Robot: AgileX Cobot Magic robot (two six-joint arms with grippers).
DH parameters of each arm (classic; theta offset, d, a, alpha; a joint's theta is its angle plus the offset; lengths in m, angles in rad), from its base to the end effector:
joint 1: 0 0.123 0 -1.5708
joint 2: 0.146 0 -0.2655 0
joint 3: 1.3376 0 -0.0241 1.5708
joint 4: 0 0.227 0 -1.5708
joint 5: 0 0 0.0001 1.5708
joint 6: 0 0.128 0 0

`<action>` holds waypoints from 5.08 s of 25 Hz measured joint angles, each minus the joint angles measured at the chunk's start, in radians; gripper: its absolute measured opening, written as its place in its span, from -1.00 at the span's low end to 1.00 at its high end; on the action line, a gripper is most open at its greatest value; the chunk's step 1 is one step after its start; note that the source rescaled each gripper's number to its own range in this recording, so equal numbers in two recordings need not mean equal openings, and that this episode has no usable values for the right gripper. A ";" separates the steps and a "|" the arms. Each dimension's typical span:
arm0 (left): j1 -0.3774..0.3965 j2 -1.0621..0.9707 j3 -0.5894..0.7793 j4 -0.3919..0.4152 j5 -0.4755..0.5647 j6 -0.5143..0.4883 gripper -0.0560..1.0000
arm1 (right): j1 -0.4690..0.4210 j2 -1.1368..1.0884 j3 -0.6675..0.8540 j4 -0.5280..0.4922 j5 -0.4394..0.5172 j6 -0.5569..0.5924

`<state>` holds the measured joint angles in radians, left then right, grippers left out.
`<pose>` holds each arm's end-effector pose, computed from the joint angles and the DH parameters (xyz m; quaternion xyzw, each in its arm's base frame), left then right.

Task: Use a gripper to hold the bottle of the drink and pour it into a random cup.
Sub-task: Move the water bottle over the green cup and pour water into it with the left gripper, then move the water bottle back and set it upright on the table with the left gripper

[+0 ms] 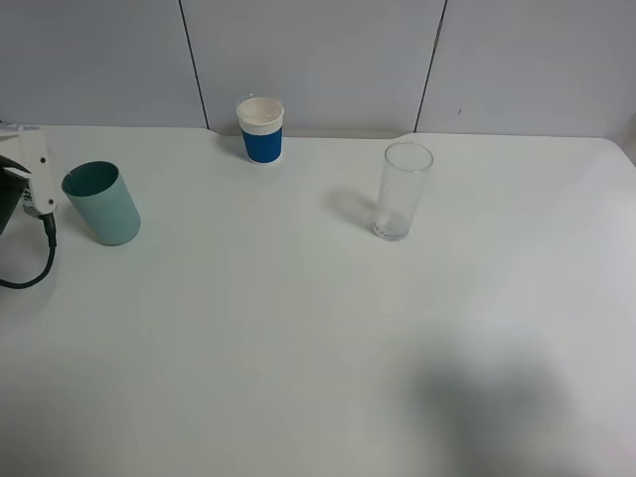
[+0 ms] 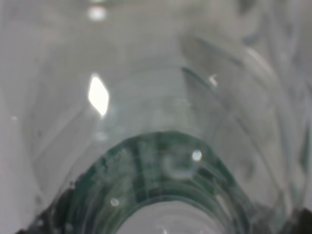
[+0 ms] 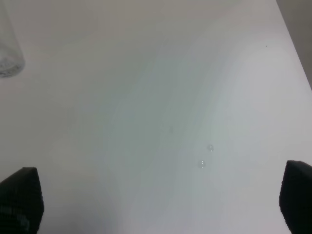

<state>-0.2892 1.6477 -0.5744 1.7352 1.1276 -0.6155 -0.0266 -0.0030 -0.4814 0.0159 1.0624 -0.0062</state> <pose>0.2723 0.0380 0.1707 0.3921 0.6959 0.5940 0.0959 0.0280 0.0010 0.2435 0.0085 0.8576 -0.0005 0.5142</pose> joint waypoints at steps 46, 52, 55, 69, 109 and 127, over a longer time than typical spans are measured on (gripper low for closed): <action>0.000 0.000 -0.012 0.002 -0.010 0.156 -0.89 | 0.000 0.000 0.000 0.000 0.000 0.000; 0.000 0.000 -0.012 0.002 -0.010 0.160 -0.89 | 0.000 0.000 0.000 0.000 0.000 0.000; 0.000 0.000 -0.012 0.002 -0.010 0.160 -0.89 | 0.000 0.000 0.000 0.000 0.000 0.000; 0.000 0.000 -0.012 0.002 -0.066 0.093 -0.89 | 0.000 0.000 0.000 0.000 0.000 0.000; 0.000 -0.479 0.027 -0.651 -1.550 -0.109 -0.89 | 0.000 0.000 0.000 0.000 0.000 0.000; 0.000 -0.361 0.294 -1.262 -1.894 0.412 -0.89 | 0.000 0.000 0.000 0.000 0.000 0.000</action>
<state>-0.2892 1.2869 -0.2805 0.4728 -0.7660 -0.2038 -0.0266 -0.0030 -0.4814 0.0159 1.0624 -0.0062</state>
